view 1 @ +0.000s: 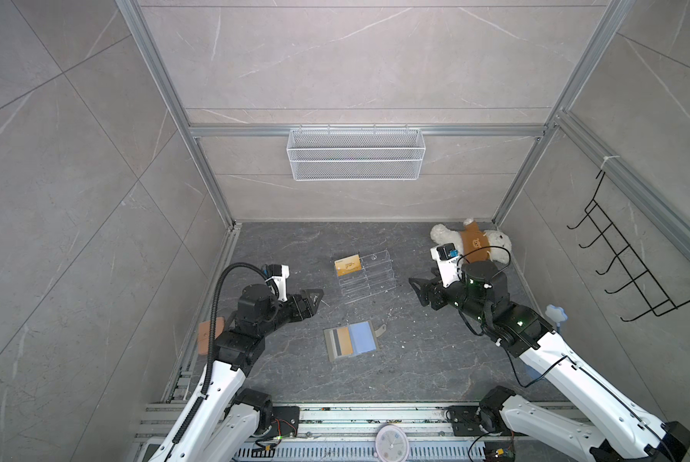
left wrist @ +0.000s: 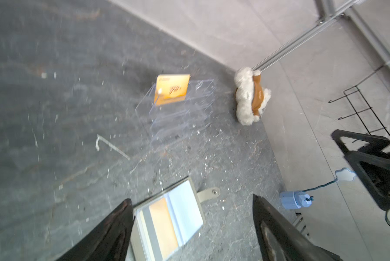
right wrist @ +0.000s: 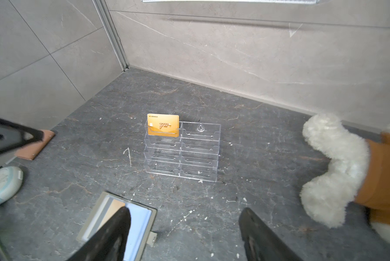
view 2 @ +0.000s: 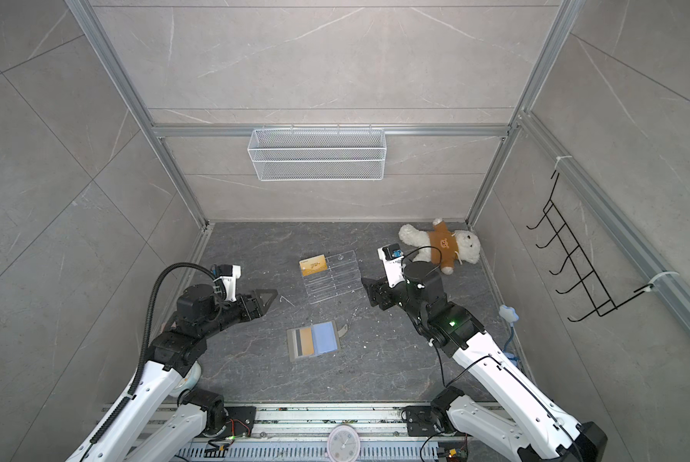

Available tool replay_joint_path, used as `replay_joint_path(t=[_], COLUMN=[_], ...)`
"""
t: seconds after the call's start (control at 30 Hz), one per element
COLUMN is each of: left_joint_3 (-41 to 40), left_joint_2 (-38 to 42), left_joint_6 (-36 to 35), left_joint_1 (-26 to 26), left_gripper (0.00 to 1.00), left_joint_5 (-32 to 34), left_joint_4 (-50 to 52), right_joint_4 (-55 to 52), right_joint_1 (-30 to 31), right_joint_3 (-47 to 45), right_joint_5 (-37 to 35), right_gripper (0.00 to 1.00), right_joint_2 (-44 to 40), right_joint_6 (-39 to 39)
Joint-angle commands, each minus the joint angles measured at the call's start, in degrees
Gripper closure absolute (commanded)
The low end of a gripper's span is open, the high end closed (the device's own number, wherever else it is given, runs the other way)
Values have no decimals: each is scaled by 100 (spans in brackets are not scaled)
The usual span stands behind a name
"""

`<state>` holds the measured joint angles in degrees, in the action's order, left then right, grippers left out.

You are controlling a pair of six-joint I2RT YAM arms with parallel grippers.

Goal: Take the credit cards out of the card holder
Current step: Place the credit card in the storage box, then pick up the card holder from the center of the table.

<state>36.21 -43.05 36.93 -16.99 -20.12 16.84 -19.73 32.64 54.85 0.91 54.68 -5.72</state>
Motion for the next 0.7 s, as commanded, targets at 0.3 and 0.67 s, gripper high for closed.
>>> replay_joint_path(t=[0.3, 0.67], left_joint_3=[-1822, -2301], left_joint_2=[-299, -1325], left_joint_6=[2939, 3587], left_joint_1=[-203, -778], left_gripper=[28, 46], left_joint_5=[-897, -705], left_joint_4=[-1375, -2152], right_joint_4=[657, 1302], right_joint_1=[51, 1148], right_joint_3=[-221, -313], right_joint_5=[2293, 1903], right_gripper=[100, 100], right_joint_2=[1374, 3216], right_joint_6=[-1491, -2244])
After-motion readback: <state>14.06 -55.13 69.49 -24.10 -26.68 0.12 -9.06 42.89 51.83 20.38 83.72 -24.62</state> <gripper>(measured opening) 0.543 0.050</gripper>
